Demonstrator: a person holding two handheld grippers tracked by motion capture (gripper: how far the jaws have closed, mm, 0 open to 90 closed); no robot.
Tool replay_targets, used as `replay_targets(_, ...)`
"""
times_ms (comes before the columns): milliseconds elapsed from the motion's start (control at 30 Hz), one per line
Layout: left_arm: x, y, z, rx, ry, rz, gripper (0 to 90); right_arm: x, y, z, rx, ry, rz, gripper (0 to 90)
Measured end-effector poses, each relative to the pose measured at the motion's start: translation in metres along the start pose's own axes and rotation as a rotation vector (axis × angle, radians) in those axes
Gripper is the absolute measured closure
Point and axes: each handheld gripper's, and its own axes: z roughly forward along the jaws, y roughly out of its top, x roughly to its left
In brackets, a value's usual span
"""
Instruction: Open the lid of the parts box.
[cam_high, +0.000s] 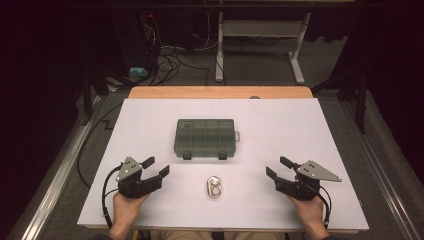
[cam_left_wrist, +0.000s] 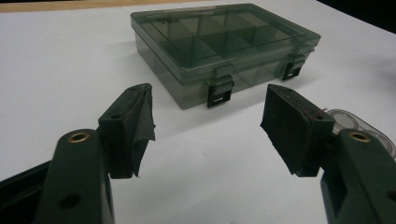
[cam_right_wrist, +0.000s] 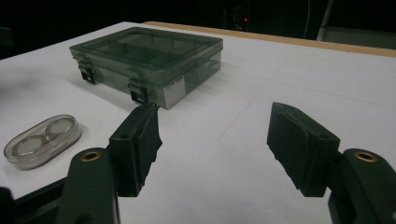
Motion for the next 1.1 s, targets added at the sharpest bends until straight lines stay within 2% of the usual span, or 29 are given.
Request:
replay_targets(767, -0.007, 0.004, 0.014, 0.008, -0.041, 0.005, 36.3, 0.012, 0.008, 0.021, -0.003, 0.054, -0.008, 34.6)
replay_targets(933, -0.008, 0.006, 0.014, -0.011, -0.028, 0.004, 37.3, 0.016, 0.010, 0.026, -0.003, 0.073, 0.000, 34.6)
replay_targets(1100, -0.010, 0.006, 0.017, 0.000, -0.032, 0.009, 37.2, 0.018, 0.011, 0.029, 0.007, 0.086, 0.000, 34.7)
